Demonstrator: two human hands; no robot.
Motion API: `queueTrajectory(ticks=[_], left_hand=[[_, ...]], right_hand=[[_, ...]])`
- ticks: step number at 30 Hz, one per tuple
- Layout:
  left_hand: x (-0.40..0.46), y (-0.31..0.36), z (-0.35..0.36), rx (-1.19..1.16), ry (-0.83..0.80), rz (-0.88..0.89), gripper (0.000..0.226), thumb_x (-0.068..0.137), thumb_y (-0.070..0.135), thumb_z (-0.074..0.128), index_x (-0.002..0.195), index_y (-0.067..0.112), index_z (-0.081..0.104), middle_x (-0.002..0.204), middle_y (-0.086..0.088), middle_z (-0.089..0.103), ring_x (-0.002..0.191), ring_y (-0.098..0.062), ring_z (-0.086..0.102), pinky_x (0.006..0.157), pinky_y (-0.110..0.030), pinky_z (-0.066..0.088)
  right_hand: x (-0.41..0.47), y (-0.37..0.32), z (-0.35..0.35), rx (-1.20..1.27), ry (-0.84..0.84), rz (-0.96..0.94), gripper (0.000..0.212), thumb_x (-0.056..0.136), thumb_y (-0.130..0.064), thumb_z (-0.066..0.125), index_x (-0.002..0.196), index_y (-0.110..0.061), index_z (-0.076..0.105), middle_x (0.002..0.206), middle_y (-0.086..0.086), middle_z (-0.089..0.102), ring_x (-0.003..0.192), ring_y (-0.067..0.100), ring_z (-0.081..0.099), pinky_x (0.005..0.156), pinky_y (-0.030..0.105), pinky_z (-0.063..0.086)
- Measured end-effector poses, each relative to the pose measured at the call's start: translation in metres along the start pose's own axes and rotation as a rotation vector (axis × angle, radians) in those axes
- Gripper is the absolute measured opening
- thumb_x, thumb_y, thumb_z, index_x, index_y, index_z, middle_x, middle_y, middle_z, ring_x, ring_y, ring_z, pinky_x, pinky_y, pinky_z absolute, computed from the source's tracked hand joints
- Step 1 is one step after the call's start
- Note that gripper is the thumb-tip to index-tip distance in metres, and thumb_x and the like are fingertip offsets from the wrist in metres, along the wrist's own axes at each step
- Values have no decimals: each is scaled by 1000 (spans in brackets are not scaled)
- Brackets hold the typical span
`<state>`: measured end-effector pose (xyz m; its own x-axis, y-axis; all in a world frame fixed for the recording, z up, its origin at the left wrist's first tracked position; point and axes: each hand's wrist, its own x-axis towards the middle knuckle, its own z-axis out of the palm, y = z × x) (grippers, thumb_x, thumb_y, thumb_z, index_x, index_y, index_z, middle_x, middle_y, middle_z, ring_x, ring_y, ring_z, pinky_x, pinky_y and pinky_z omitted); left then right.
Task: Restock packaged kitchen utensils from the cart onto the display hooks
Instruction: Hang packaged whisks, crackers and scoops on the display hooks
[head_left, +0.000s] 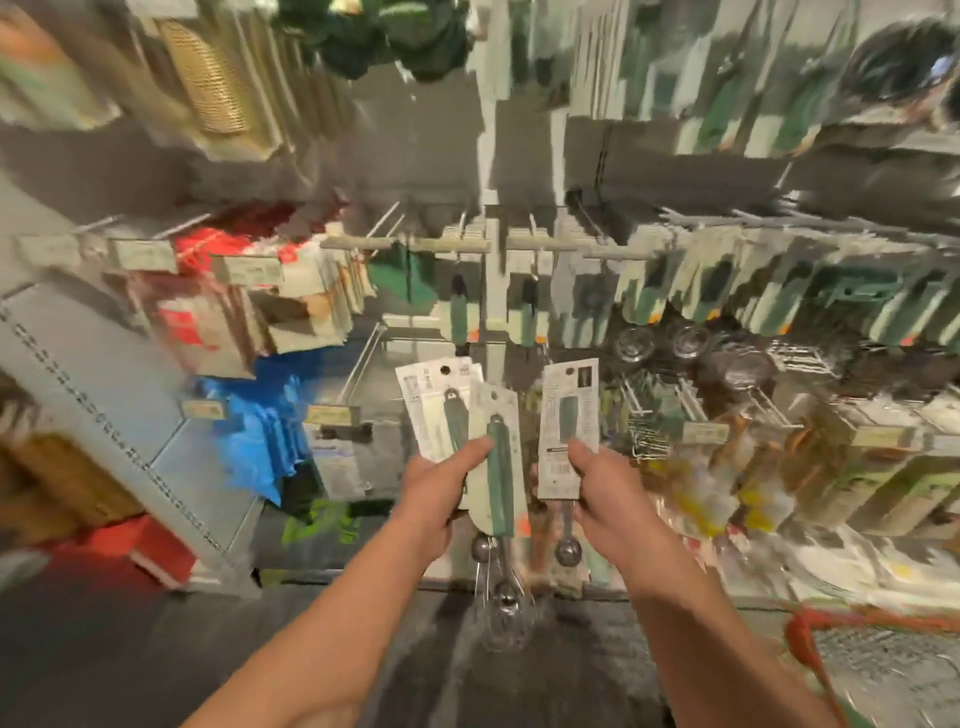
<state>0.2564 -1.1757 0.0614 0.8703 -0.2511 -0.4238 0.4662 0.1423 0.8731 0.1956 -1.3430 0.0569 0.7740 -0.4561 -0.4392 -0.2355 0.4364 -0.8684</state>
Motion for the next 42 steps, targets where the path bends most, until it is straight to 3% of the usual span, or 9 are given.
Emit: queueTrajectory(ticks=[3, 7, 13, 17, 24, 27, 31, 36, 42], left_hand=[[14, 10, -33, -10, 64, 19, 63, 71, 42, 92, 120, 19, 59, 110, -4, 76, 102, -23, 71, 87, -39, 58], [32, 18, -65, -39, 86, 70, 41, 81, 28, 87, 117, 24, 68, 104, 1, 80, 100, -23, 76, 97, -49, 58], [53, 21, -76, -146, 162, 92, 26, 89, 17, 80, 112, 22, 70, 98, 4, 81, 95, -20, 76, 85, -38, 60], [70, 29, -71, -177, 192, 89, 22, 91, 14, 78, 111, 18, 72, 101, -2, 81, 93, -23, 78, 82, -37, 59], [103, 61, -45, -104, 209, 139, 37, 83, 30, 85, 118, 27, 72, 107, 5, 80, 103, -23, 75, 97, -49, 58], [115, 66, -28, -141, 205, 167, 32, 87, 25, 82, 117, 27, 71, 107, 4, 80, 96, -18, 77, 87, -40, 60], [122, 59, -12, -203, 210, 160, 27, 90, 25, 79, 117, 24, 72, 102, 1, 81, 90, -20, 78, 70, -31, 60], [130, 55, 1, -212, 271, 177, 33, 92, 18, 77, 124, 18, 71, 108, -2, 80, 98, -23, 77, 88, -41, 61], [141, 63, 4, -199, 336, 239, 28, 90, 17, 78, 117, 21, 71, 102, 2, 81, 89, -17, 78, 70, -31, 62]], right_hand=[[8, 6, 33, 11, -51, 11, 40, 111, -38, 40, 129, -14, 67, 116, 13, 76, 93, 27, 73, 72, 38, 55], [18, 14, 72, 146, -204, 142, 63, 105, -65, 31, 134, -22, 66, 126, 12, 73, 98, 30, 68, 56, 35, 55], [44, 13, 96, 179, -234, 208, 62, 106, -61, 32, 145, -19, 57, 110, 6, 72, 85, 23, 70, 64, 36, 57], [69, 2, 103, 172, -271, 218, 62, 104, -64, 30, 142, -22, 55, 128, 13, 68, 118, 31, 66, 106, 55, 48], [113, -32, 107, -88, -319, 18, 70, 78, -55, 82, 134, -22, 59, 114, -4, 72, 99, 15, 72, 86, 45, 59], [128, -42, 105, -318, -225, -239, 26, 94, -32, 75, 116, -29, 60, 115, -9, 73, 101, 3, 71, 91, 33, 58], [149, -49, 102, -475, -180, -348, 55, 88, -39, 80, 133, -22, 56, 123, -9, 70, 113, 13, 68, 105, 45, 52], [165, -57, 104, -557, -198, -443, 30, 95, -34, 72, 121, -26, 59, 112, -15, 70, 106, 7, 66, 101, 42, 54], [172, -65, 113, -599, -218, -477, 37, 101, -41, 60, 136, -28, 55, 127, -15, 66, 117, 10, 63, 104, 47, 53]])
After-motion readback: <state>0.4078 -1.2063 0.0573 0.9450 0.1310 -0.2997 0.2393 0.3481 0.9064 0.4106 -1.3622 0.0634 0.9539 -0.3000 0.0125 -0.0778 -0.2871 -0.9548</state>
